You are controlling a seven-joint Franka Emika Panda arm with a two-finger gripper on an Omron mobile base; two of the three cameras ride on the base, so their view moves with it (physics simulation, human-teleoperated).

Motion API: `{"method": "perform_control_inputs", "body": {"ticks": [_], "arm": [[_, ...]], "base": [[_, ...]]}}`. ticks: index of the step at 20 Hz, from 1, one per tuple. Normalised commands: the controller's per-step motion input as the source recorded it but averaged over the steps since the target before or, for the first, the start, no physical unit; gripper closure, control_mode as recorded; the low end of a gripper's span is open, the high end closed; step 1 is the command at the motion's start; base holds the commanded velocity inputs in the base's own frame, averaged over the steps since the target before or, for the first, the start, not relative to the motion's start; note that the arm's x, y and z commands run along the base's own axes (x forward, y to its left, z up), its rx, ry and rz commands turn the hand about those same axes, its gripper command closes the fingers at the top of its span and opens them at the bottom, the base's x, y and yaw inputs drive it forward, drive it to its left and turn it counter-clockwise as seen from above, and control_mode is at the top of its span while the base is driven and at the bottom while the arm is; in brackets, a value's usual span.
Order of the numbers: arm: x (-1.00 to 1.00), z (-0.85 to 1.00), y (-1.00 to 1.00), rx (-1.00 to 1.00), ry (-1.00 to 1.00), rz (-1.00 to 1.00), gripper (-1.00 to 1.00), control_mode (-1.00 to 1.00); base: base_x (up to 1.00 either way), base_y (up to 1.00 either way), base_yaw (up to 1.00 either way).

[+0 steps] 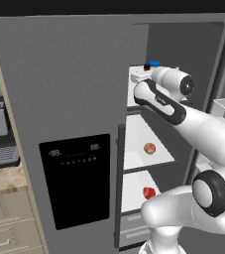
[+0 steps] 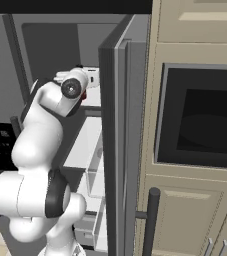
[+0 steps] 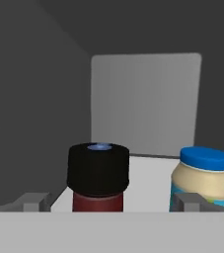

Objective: Place the mayonnaise and condiment bottle from the counter to the top shelf of the fridge. If the existing items in the fridge are on the top shelf, move them to other shelves.

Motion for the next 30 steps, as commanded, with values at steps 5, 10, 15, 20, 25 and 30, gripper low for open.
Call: {"method": "perform_control_inputs", "body": {"ticks": [5,10,15,20,25,30], "arm": [[-0.29,0.06,-0.10,0.00,0.00,0.00,-1.00,-1.00],[-0.40,0.04,-0.08,0.00,0.00,0.00,-1.00,-1.00],[-0.54,0.26,0.00,0.00,0.00,0.00,-1.00,-1.00],[-0.83,0.40,0.00,0.00,-0.01,-0.01,-1.00,-1.00],[-1.00,0.21,0.00,0.00,-0.01,0.00,-1.00,-1.00],[-1.00,0.21,0.05,0.00,-0.02,0.02,-1.00,-1.00]], "base": [[0.00,0.00,0.00],[0.00,0.00,0.00],[0.00,0.00,0.00],[0.00,0.00,0.00],[0.00,0.00,0.00],[0.00,0.00,0.00]]}}
